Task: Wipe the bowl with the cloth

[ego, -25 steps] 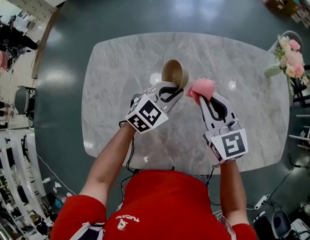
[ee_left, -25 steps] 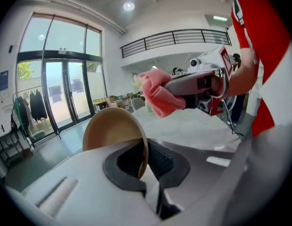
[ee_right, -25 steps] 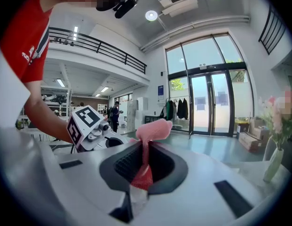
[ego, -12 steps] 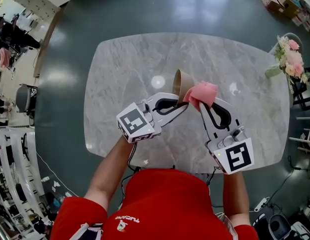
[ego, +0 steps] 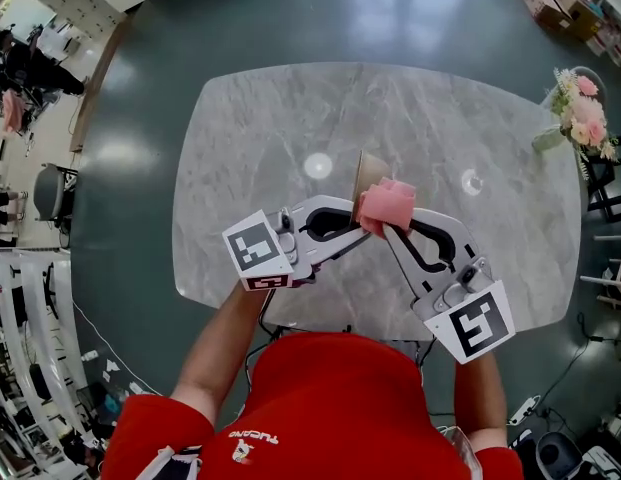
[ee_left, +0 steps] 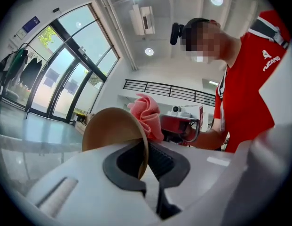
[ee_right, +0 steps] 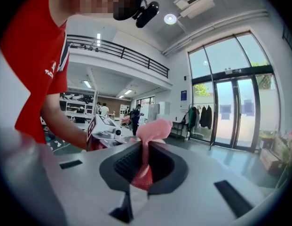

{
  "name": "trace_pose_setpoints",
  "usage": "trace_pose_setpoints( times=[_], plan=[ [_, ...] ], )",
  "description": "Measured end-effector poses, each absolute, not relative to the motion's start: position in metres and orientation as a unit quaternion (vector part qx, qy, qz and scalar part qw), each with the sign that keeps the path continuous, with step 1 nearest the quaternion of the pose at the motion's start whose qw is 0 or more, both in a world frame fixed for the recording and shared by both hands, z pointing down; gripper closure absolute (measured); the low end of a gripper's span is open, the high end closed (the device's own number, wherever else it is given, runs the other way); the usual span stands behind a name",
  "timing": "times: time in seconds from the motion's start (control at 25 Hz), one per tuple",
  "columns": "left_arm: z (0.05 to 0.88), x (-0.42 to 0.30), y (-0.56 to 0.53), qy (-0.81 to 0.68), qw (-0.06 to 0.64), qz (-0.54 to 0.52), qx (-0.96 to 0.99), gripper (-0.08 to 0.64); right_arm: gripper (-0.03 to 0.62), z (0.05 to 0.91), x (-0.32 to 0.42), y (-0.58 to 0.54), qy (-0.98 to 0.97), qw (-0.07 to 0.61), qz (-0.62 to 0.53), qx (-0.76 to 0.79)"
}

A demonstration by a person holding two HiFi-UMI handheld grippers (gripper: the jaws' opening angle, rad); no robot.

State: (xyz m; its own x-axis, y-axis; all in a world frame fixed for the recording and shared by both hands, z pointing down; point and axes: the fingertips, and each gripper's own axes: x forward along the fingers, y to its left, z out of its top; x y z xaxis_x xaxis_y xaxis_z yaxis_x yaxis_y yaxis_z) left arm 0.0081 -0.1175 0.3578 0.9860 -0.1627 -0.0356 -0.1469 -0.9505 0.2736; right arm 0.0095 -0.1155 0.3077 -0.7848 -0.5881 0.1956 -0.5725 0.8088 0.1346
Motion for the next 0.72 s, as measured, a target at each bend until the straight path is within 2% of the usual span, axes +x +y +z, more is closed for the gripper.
trace_pose_setpoints(
  times=[0.24,0.36,0.72],
  plan=[
    [0.347,0.003,-0.096,-0.051,0.137,-0.043,0.988,0.549,0.572,0.301,0.0,-0.116,-0.921,0.177,-0.117,0.325],
    [0.341,0.0,-0.086,-0.039,0.134,-0.051,0.989,0.549,0.572,0.294,0.008,-0.125,-0.911,0.183,-0.119,0.35],
    [0.33,-0.007,-0.072,-0.006,0.115,-0.038,0.993,0.549,0.573,0.282,-0.002,-0.118,-0.92,0.204,-0.153,0.298]
  ],
)
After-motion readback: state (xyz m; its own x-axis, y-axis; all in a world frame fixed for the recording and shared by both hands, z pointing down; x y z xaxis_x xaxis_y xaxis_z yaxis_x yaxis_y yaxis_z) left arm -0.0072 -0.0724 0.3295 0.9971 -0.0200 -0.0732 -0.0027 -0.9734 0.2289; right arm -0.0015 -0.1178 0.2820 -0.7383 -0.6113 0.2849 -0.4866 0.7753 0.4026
